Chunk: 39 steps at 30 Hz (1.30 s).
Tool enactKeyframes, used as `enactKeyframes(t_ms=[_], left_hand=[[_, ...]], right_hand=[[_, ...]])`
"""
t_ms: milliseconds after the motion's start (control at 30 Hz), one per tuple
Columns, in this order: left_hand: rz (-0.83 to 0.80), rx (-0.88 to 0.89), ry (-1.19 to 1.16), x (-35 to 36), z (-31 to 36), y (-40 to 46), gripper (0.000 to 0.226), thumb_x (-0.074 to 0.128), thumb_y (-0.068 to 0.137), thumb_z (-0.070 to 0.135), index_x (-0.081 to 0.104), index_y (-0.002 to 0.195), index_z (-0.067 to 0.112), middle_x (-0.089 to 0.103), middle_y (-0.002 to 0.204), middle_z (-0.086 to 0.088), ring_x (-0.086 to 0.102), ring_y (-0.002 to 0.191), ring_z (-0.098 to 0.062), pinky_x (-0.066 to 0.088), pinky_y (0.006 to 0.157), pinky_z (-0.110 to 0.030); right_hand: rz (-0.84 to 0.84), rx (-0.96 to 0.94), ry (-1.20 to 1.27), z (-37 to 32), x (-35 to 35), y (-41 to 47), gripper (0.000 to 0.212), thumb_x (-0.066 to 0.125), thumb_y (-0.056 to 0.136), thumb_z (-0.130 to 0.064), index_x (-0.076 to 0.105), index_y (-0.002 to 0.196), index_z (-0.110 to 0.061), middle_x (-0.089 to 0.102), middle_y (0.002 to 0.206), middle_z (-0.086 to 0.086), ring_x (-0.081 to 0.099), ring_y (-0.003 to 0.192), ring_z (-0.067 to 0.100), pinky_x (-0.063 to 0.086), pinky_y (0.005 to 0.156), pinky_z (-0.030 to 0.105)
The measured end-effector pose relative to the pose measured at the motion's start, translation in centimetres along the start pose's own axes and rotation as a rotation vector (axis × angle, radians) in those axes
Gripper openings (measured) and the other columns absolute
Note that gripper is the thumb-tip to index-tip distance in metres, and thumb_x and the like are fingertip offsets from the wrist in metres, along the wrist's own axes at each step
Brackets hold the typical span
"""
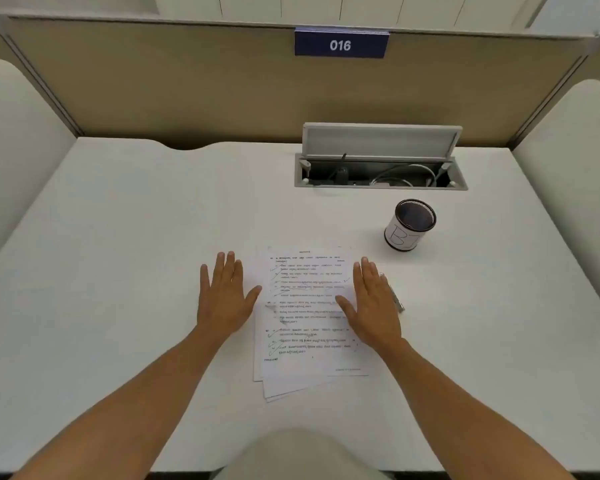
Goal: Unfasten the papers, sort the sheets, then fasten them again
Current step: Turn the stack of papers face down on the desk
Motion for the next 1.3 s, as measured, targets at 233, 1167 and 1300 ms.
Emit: enactKeyframes(t_ms=[233, 1167, 1300], left_hand=[[-0.159, -0.113, -0.284, 2.8, 1.5, -2.4, 0.075, 0.039, 0.099, 0.053, 0.019, 0.153, 0.006, 0.011, 0.164, -0.013, 0.019, 0.148, -0.028, 0.025, 0.115, -0.043], [-0.159, -0.83, -1.397, 4.3, 2.0, -1.5, 0.075, 0.081, 0.08, 0.025, 0.042, 0.141, 0.006, 0.054, 0.137, -0.017, 0.059, 0.117, -0.034, 0.05, 0.099, -0.05], [-0.233, -0.779, -1.46, 4.6, 2.4, -1.6, 0.03, 0.081, 0.079, 0.02, 0.068, 0.101, 0.005, 0.072, 0.109, -0.015, 0.07, 0.09, -0.028, 0.058, 0.077, -0.039]], right_hand=[[-0.295, 0.055, -0.037, 0.3, 4.4, -3.3, 0.078, 0.025, 0.096, -0.061, -0.001, 0.153, -0.014, -0.004, 0.162, 0.003, -0.008, 0.148, 0.016, -0.007, 0.119, 0.034], [-0.299, 0.014, -0.101, 0.6, 5.5, -3.6, 0.08, 0.019, 0.094, -0.063, -0.017, 0.147, -0.015, -0.011, 0.161, 0.003, -0.023, 0.142, 0.013, -0.015, 0.117, 0.035], [-0.297, 0.013, -0.099, 0.7, 5.6, -3.6, 0.08, 0.018, 0.094, -0.064, -0.02, 0.145, -0.017, -0.012, 0.161, 0.002, -0.023, 0.142, 0.014, -0.016, 0.116, 0.034]])
Point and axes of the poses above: each hand's wrist, its own y-axis towards the middle knuckle, its own x-axis out of the palm, z = x × y, the point moved 5 cm from there along y, towards the middle knuckle
